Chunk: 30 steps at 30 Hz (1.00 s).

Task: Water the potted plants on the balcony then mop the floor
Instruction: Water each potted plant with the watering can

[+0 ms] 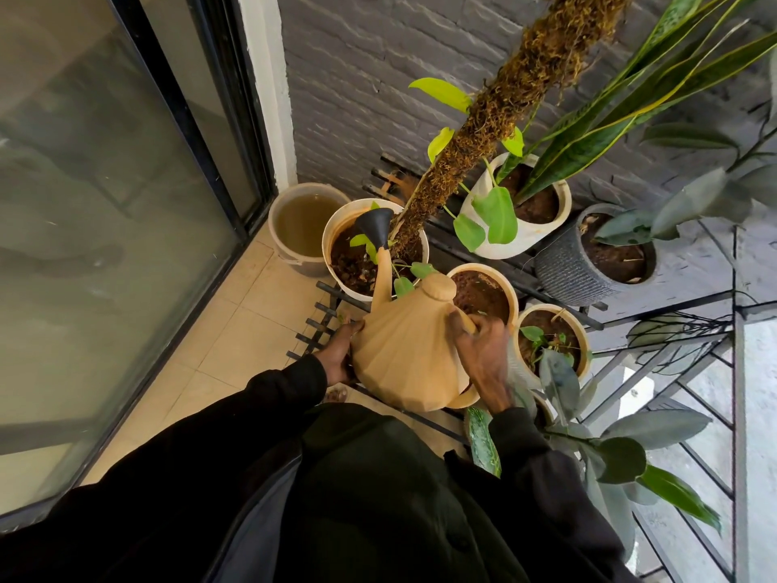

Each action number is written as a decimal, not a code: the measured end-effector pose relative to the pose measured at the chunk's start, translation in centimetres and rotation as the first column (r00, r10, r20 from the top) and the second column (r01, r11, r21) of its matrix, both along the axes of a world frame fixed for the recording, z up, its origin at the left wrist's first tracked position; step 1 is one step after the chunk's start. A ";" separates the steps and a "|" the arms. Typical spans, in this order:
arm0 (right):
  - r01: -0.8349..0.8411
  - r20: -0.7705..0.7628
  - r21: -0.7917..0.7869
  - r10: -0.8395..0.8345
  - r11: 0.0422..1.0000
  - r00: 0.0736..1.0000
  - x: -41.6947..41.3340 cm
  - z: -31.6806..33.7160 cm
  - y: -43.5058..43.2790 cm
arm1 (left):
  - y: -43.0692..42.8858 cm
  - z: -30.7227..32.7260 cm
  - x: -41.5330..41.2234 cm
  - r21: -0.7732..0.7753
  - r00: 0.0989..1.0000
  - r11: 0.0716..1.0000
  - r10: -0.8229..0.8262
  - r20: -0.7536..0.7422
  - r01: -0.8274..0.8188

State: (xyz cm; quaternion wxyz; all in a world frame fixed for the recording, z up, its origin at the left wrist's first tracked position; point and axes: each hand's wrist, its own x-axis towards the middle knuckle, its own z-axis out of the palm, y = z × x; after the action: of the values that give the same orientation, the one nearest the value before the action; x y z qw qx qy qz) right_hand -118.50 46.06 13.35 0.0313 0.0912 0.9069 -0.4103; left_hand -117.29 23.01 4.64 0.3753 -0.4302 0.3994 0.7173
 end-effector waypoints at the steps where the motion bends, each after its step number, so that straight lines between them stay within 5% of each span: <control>1: -0.003 -0.020 0.004 0.003 1.000 1.000 0.2 0.2 0.0 | 0.0 0.0 0.0 -0.006 1.000 1.000 0.000 -0.002 0.000; 30: 0.037 -0.182 -0.081 -0.051 0.996 0.982 3.2 -2.4 0.5 | -0.4 2.8 0.5 -0.107 0.992 0.992 -0.080 -0.099 0.070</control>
State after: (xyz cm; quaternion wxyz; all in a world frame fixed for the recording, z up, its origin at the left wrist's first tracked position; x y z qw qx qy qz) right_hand -115.34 46.59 10.93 -0.0584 0.0715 0.8871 -0.4522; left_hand -116.83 22.60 7.44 0.3581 -0.3962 0.4708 0.7023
